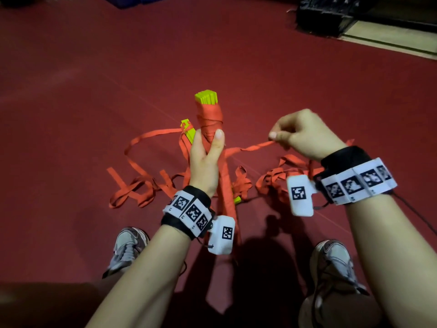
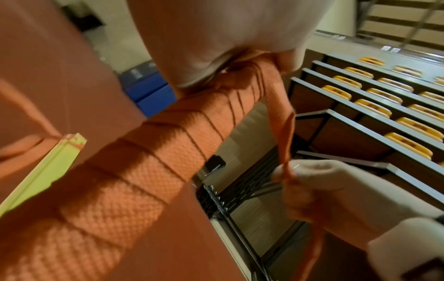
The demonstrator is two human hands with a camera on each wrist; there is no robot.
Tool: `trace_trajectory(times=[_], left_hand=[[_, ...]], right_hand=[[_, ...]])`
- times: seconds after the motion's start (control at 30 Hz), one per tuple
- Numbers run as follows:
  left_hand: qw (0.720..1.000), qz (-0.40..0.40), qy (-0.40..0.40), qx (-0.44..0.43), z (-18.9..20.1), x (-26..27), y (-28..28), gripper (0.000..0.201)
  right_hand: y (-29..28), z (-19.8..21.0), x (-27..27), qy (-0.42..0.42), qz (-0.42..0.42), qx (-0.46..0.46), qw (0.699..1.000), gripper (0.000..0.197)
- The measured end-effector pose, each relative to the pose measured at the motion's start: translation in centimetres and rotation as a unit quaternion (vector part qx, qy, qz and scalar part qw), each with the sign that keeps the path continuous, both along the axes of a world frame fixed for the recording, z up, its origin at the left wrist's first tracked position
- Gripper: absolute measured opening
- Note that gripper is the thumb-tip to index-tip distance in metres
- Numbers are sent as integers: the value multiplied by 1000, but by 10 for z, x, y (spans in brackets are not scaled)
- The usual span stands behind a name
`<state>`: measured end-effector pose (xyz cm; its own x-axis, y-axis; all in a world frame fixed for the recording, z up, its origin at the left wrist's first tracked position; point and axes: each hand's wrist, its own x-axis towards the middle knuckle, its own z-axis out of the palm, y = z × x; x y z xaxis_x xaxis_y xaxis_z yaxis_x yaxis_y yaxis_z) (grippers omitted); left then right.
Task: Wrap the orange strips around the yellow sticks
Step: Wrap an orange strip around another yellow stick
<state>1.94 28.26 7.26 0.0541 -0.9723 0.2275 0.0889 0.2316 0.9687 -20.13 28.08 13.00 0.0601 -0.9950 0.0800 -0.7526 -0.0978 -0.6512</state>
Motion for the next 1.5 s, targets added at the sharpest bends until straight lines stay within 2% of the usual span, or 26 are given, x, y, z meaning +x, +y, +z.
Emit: trace_trajectory(times=[0.03,0.07,0.13,0.2,0.23,0.3,0.33,0.4,0.53,0.63,0.7,0.73,0.8,0.87,1.03,1.23,1.43,1.5], left_hand=[[1000,0,8,8,-1,-2,1,39],[1000,-4,18,16,-3,-4,3,40],[999,-11,36,28,-7,-6,5,39],[998,-12,43,37,-9,-5,5,38],[998,-9,40,39,-10,-5,4,38],[998,0,38,40,-11,-4,3,37],[998,5,41,39,-11,-4,2,37],[999,16,35,37,-11,-2,1,38],[998,16,26,47,-6,0,4,46],[997,-4,43,63,-4,5,3,57],[995,-42,60,71,-2,8,2,43],[992,-66,76,75,0,8,2,34],[984,-119,109,78,9,7,4,20],[977,-162,112,79,17,5,7,17],[965,-184,121,142,20,7,3,43],[975,-133,112,135,20,6,-3,44],[985,-86,79,123,16,2,-2,53],[987,-83,69,116,16,1,-1,57]], right_hand=[[-2,-5,3,72,-6,26,997,8],[-1,-10,9,129,-10,47,990,16],[5,-14,28,159,15,31,987,42],[13,-13,48,59,37,-22,997,54],[15,-13,58,-15,39,-39,998,52],[20,-14,76,-134,42,-42,989,35],[22,-15,83,-162,46,-29,985,27],[23,-20,92,-170,50,-4,984,26],[22,-29,93,-117,33,14,992,30],[19,-29,85,-230,72,81,967,27],[18,-24,77,-307,99,116,939,26],[18,-20,73,-316,107,118,935,24],[18,-13,66,-292,111,104,944,20],[19,-7,62,-237,107,69,963,20],[21,-2,65,-99,98,2,990,25],[24,-12,73,-62,72,-89,992,32],[22,-17,78,-5,-6,-142,990,18],[22,-19,78,12,-6,-152,988,18]])
